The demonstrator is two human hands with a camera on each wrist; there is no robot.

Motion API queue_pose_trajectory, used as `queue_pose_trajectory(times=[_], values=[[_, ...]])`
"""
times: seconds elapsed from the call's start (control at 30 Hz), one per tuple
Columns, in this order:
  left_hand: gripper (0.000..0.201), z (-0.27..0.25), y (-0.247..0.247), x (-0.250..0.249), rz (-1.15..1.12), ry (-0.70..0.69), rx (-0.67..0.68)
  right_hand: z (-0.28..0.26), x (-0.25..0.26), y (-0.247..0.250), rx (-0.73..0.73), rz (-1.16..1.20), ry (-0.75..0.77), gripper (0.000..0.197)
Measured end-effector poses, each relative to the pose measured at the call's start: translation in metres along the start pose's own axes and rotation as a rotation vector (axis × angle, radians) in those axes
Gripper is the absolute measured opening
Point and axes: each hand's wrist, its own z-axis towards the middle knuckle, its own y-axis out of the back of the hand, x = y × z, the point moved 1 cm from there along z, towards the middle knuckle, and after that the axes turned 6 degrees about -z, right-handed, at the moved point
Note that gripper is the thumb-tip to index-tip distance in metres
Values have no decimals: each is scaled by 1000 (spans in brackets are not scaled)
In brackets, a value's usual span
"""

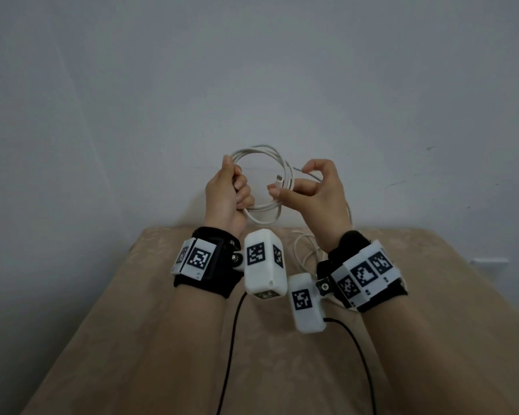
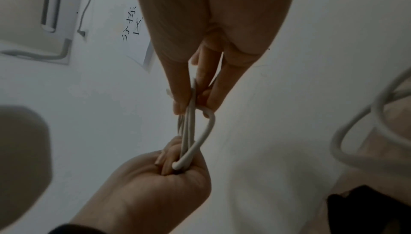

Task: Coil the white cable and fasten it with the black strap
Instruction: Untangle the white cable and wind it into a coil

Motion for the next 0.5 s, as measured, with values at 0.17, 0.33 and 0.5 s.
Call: queue_pose_trajectory(times=[0.17,0.33,0.5], values=[[38,0,0,2,48,-19,9,2,-3,-2,29,-135,116,18],[38,3,5,-1,10,-16,-6,11,2,12,-115,11,66,14],[40,13,28,-16,-141,4,-34,18,11,48,-240,346,1,8]])
